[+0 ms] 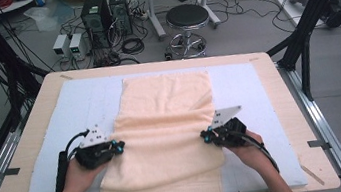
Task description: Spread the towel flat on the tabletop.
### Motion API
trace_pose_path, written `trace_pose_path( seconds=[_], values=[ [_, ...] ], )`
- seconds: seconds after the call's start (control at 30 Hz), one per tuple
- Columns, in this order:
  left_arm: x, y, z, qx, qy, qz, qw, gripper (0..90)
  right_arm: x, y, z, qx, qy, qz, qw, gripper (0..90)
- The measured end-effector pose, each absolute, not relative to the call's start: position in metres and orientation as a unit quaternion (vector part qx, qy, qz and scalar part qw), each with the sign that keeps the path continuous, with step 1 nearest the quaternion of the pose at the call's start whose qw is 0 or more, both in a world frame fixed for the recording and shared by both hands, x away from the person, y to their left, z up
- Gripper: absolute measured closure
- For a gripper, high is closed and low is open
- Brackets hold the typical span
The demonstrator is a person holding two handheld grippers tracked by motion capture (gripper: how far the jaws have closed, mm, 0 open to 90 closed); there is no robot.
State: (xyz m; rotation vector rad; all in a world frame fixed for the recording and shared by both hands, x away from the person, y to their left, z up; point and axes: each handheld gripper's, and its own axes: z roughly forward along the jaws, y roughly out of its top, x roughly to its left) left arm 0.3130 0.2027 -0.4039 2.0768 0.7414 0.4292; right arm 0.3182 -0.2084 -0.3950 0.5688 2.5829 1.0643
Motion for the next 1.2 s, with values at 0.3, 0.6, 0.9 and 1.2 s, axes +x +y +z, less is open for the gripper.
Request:
trace_pose_path(
  seconds=[0.3,0.6,0.9,1.2],
  values=[
    [0.357,0.209,-0.409,0.810,0.356,0.183,0.429,70.7,0.362,-0.213,-0.392,0.255,0.871,0.391,0.155,63.4],
    [0.300,0.213,-0.413,0.846,0.266,0.147,0.439,57.0,0.309,-0.211,-0.402,0.192,0.886,0.409,0.104,56.7],
    [0.277,0.219,-0.440,0.883,0.229,0.087,0.400,56.4,0.285,-0.210,-0.437,0.169,0.913,0.365,0.067,61.1],
    [0.269,0.213,-0.438,0.885,0.230,0.107,0.391,85.4,0.288,-0.212,-0.439,0.174,0.906,0.383,0.041,85.0]
  ],
)
